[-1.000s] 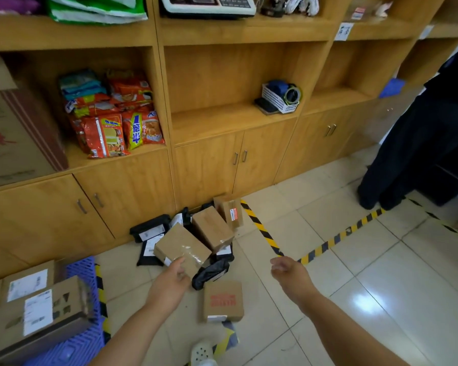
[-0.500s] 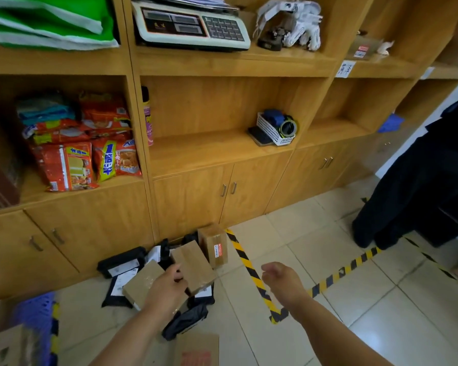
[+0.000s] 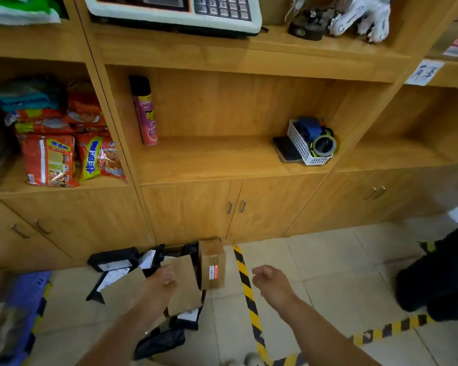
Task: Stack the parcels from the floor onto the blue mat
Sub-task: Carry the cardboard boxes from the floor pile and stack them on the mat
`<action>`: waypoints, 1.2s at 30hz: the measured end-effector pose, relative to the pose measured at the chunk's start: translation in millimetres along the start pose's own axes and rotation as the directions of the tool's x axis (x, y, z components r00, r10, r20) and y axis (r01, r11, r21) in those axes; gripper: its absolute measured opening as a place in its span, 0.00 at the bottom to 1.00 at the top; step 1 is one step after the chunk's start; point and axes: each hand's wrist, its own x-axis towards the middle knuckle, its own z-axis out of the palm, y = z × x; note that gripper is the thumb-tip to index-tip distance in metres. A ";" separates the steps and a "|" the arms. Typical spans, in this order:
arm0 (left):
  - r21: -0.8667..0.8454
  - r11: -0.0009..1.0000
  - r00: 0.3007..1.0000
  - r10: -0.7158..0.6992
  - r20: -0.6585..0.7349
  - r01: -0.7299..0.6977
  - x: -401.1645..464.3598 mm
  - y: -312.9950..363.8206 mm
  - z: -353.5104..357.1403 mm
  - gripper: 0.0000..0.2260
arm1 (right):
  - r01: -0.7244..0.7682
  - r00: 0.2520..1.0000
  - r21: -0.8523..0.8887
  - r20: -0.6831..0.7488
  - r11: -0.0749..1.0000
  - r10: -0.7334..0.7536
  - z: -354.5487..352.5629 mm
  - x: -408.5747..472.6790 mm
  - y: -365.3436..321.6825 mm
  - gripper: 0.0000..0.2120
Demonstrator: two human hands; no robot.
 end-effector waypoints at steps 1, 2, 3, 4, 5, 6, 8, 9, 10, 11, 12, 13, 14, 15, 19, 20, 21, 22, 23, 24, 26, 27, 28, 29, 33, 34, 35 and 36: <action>-0.007 1.000 1.000 -0.025 -0.014 0.025 7.5 7.6 12.8 0.21 | -0.001 1.000 -0.021 0.031 1.000 0.002 -12.4 17.3 0.3 0.13; -0.001 0.999 0.998 -0.048 -0.028 0.048 15.4 14.0 25.9 0.21 | -0.002 0.998 -0.043 0.059 0.999 0.005 -23.9 34.3 1.0 0.13; 0.015 0.997 0.997 -0.070 -0.034 0.071 23.3 18.4 39.3 0.21 | -0.003 0.996 -0.067 0.088 0.998 0.009 -34.9 50.8 2.0 0.12; 0.036 0.995 0.995 -0.091 -0.030 0.092 30.2 23.2 51.9 0.20 | -0.001 0.993 -0.087 0.114 0.996 0.011 -44.6 67.0 3.3 0.11; 0.055 0.993 0.994 -0.108 -0.020 0.109 37.0 27.5 64.2 0.20 | -0.001 0.990 -0.109 0.138 0.994 0.016 -53.1 82.5 4.3 0.09; 0.067 0.990 0.992 -0.125 -0.012 0.125 44.6 31.2 76.0 0.20 | 0.004 0.988 -0.134 0.155 0.991 0.017 -60.3 98.7 6.1 0.07; 0.071 0.985 0.987 -0.160 -0.002 0.160 60.8 37.7 96.4 0.20 | 0.027 0.983 -0.196 0.184 0.980 0.010 -68.9 132.0 12.4 0.07; 0.070 0.982 0.984 -0.176 -0.001 0.176 69.9 38.5 105.0 0.20 | 0.035 0.981 -0.231 0.195 0.972 0.011 -70.2 148.7 16.6 0.07; 0.072 0.978 0.981 -0.194 -0.002 0.194 78.8 37.3 112.4 0.20 | 0.040 0.978 -0.267 0.208 0.963 0.017 -69.8 164.4 21.0 0.07; 0.068 0.975 0.978 -0.210 -0.005 0.210 88.0 34.6 118.9 0.20 | 0.043 0.974 -0.298 0.224 0.954 0.026 -67.4 179.6 25.8 0.08; 0.063 0.972 0.974 -0.227 -0.011 0.228 97.4 29.6 125.4 0.19 | 0.040 0.970 -0.325 0.240 0.945 0.042 -62.8 194.6 32.3 0.08; 0.061 0.968 0.970 -0.242 -0.015 0.243 108.2 23.3 131.1 0.19 | 0.036 0.965 -0.349 0.255 0.936 0.058 -55.8 209.2 38.9 0.09; 0.068 0.965 0.967 -0.255 -0.011 0.255 118.9 17.3 136.9 0.18 | 0.028 0.961 -0.369 0.266 0.929 0.077 -47.5 223.2 45.7 0.11; 0.085 0.963 0.967 -0.256 -0.006 0.256 130.5 10.2 142.3 0.18 | 0.015 0.956 -0.379 0.276 0.925 0.098 -38.1 236.4 52.9 0.12; 0.096 0.968 0.971 -0.236 0.026 0.233 184.2 -16.1 162.9 0.19 | -0.009 0.939 -0.373 0.316 0.928 0.136 6.3 287.7 83.0 0.10; 0.100 0.966 0.970 -0.240 0.031 0.236 200.9 -24.2 168.7 0.18 | -0.012 0.937 -0.371 0.320 0.929 0.140 17.9 301.6 90.7 0.11; 0.098 0.966 0.970 -0.243 0.030 0.239 218.7 -33.3 175.1 0.18 | -0.018 0.935 -0.366 0.322 0.930 0.145 29.9 316.6 99.0 0.11; 0.085 0.966 0.969 -0.247 0.025 0.244 236.9 -44.5 182.3 0.17 | -0.037 0.933 -0.357 0.322 0.933 0.160 41.3 331.2 107.6 0.12; 0.074 0.966 0.969 -0.248 0.015 0.246 255.9 -56.5 189.4 0.16 | -0.055 0.931 -0.341 0.322 0.938 0.172 52.8 345.8 115.5 0.12; 0.067 0.967 0.969 -0.247 0.005 0.246 273.4 -67.2 195.9 0.16 | -0.071 0.930 -0.330 0.319 0.941 0.182 63.8 360.3 123.5 0.12; 0.055 0.967 0.969 -0.249 -0.003 0.248 308.3 -89.1 207.8 0.16 | -0.077 0.933 -0.331 0.308 0.941 0.185 85.0 389.1 139.0 0.12; 0.052 0.969 0.970 -0.243 0.003 0.242 325.5 -99.9 214.0 0.16 | -0.073 0.935 -0.327 0.306 0.942 0.179 95.6 403.5 146.8 0.13; 0.052 0.971 0.972 -0.234 0.004 0.233 340.7 -108.5 219.1 0.17 | -0.066 0.938 -0.330 0.301 0.942 0.172 106.5 416.8 154.2 0.15; 0.064 0.974 0.976 -0.219 -0.008 0.219 356.5 -116.7 223.8 0.17 | -0.050 0.943 -0.347 0.293 0.937 0.159 117.8 429.7 160.8 0.18; 0.085 0.978 0.982 -0.186 -0.043 0.189 411.5 -148.3 243.5 0.20 | -0.053 0.953 -0.334 0.264 0.941 0.147 161.1 477.6 183.5 0.29; 0.078 0.978 0.980 -0.193 -0.041 0.196 423.5 -154.4 248.4 0.21 | -0.081 0.951 -0.298 0.261 0.951 0.163 171.2 487.8 186.3 0.31; 0.073 0.976 0.979 -0.201 -0.040 0.204 436.0 -161.4 253.1 0.23 | -0.109 0.950 -0.255 0.257 0.961 0.176 180.3 497.6 188.3 0.32; 0.072 0.974 0.977 -0.211 -0.041 0.213 445.1 -164.7 256.8 0.26 | -0.138 0.949 -0.207 0.251 0.969 0.189 187.6 506.0 190.1 0.34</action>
